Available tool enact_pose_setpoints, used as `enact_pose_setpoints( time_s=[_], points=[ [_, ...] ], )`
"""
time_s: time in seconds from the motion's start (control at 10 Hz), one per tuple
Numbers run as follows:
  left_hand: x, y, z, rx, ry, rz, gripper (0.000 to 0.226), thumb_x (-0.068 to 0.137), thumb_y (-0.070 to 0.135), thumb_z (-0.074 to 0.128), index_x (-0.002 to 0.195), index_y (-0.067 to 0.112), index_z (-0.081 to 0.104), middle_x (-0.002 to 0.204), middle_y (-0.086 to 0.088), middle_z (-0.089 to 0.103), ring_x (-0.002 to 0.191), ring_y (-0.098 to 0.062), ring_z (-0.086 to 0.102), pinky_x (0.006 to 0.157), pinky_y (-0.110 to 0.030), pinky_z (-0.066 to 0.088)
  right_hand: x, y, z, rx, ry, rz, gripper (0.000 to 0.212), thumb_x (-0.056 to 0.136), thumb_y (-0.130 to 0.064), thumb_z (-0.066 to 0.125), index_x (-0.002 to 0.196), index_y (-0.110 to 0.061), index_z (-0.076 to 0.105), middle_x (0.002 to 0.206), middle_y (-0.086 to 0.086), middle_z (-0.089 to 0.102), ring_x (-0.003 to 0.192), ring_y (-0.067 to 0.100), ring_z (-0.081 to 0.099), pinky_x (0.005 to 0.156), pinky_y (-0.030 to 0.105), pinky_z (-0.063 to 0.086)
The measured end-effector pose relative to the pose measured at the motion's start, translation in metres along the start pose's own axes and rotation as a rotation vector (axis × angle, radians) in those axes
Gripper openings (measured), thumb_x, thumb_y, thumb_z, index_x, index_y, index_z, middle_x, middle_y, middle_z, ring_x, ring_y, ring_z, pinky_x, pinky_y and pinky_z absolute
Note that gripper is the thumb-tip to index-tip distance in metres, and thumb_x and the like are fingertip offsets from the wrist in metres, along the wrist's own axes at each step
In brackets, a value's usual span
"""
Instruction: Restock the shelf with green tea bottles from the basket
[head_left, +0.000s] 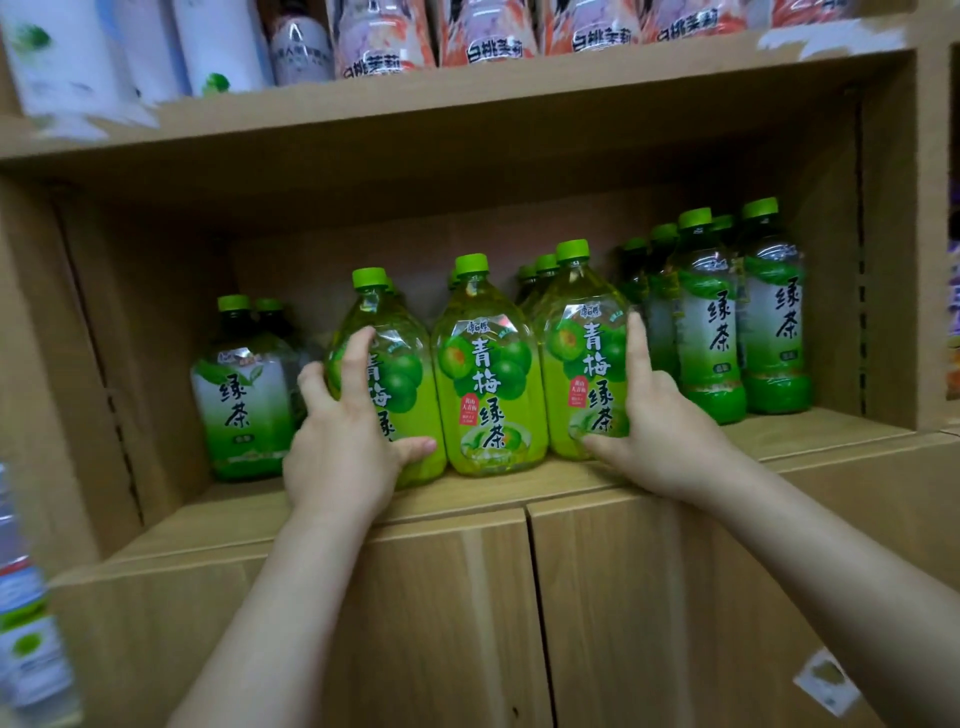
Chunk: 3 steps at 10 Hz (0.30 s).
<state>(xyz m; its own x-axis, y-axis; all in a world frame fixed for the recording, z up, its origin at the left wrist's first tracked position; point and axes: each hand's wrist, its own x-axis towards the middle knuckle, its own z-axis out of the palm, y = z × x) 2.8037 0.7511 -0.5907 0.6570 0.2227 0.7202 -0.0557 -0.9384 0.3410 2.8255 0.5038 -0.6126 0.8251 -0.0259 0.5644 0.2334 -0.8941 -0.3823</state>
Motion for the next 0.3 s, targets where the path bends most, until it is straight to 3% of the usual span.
enact_pose_setpoints(
  time_s=[0.1, 0.2, 0.3],
  points=[
    [-0.004, -0.001, 0.004, -0.003, -0.040, 0.024, 0.113, 0.069, 0.047, 0.078, 0.144, 0.046, -0.006, 0.155, -0.018, 0.008, 0.112, -0.044, 0.056, 0.079, -0.049, 0.050, -0.008, 0.005, 0.002, 0.013, -0.069, -0.022, 0.119, 0.082, -0.044, 0.064, 0.134, -0.036, -0.042, 0.155, 0.017, 0.026, 0.114, 0.034, 0.058, 0.090, 0.046, 0.051],
    [-0.010, 0.003, 0.003, -0.025, -0.084, 0.001, 0.112, 0.074, 0.049, 0.073, 0.145, 0.044, -0.014, 0.158, -0.018, 0.001, 0.138, -0.042, 0.029, 0.101, -0.051, 0.039, -0.020, 0.005, -0.002, 0.020, -0.070, -0.033, 0.108, 0.084, -0.040, 0.062, 0.145, -0.031, -0.027, 0.157, 0.012, 0.025, 0.125, 0.032, 0.052, 0.096, 0.046, 0.047],
    [-0.023, 0.005, -0.006, -0.060, 0.009, 0.076, 0.091, 0.082, 0.045, 0.066, 0.150, 0.037, 0.005, 0.159, -0.011, 0.012, 0.143, -0.032, 0.025, 0.107, -0.046, 0.034, -0.033, 0.011, -0.016, 0.042, -0.034, -0.104, 0.089, 0.087, -0.037, 0.061, 0.153, -0.026, 0.003, 0.156, 0.004, 0.031, 0.135, 0.024, 0.041, 0.105, 0.037, 0.039]
  ],
)
